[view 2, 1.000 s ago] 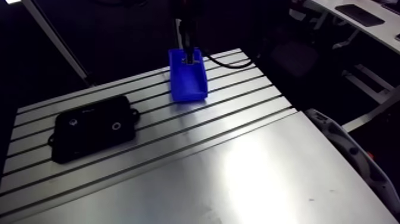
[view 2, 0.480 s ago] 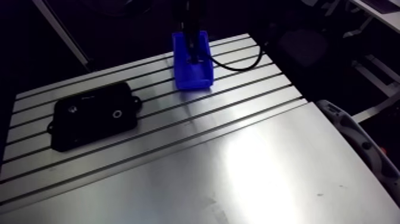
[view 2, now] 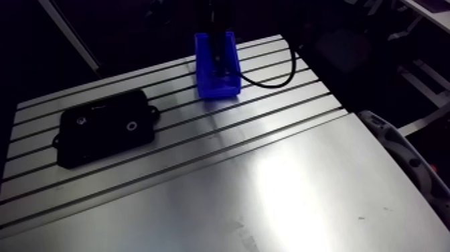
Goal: Pick up the M10 bolt from the tray and put it into the blue bin.
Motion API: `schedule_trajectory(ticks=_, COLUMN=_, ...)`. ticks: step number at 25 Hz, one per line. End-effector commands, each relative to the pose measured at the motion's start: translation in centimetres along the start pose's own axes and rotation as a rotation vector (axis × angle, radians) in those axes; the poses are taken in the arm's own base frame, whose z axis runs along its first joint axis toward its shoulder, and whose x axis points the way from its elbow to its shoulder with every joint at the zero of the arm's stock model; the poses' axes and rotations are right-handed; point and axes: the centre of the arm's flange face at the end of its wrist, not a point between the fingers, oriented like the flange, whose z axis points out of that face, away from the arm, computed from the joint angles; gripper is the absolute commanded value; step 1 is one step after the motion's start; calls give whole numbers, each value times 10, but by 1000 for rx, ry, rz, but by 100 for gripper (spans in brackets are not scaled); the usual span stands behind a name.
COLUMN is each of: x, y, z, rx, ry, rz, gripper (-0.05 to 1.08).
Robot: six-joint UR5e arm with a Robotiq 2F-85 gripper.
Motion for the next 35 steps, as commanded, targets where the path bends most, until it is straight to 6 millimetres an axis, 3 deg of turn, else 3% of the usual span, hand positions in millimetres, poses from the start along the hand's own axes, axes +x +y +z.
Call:
schedule_trajectory(ticks=1, x=1, y=-2, z=4, rx=0, ry=1, rz=1, gripper=105)
schedule_trajectory(ticks=10, x=9, y=-1, z=6, rx=-19, ry=-2, rz=-12, gripper=97)
schedule_trajectory(ticks=15, x=7, y=0, z=4, rx=-32, ry=-2, rz=-13, gripper=62)
schedule_trajectory(ticks=16, x=8, y=0, z=5, rx=-31, ry=-4, rz=-19, gripper=42)
schedule_trajectory(ticks=18, x=7, y=0, z=5, rx=-35, ry=-10, rz=-31, gripper=27)
schedule_trajectory(ticks=19, x=7, y=0, z=5, rx=-49, ry=-11, rz=-37, gripper=0)
schedule_trajectory(ticks=24, x=1, y=0, z=-7, rx=-109, ry=-12, rz=-49, gripper=1)
schedule_trajectory(ticks=28, x=-2, y=-11, z=-51, rx=-157, ry=-14, rz=-42, gripper=1)
schedule_trajectory(ticks=35, x=-4, y=-54, z=-141, rx=-113, ry=-7, rz=25, gripper=1)
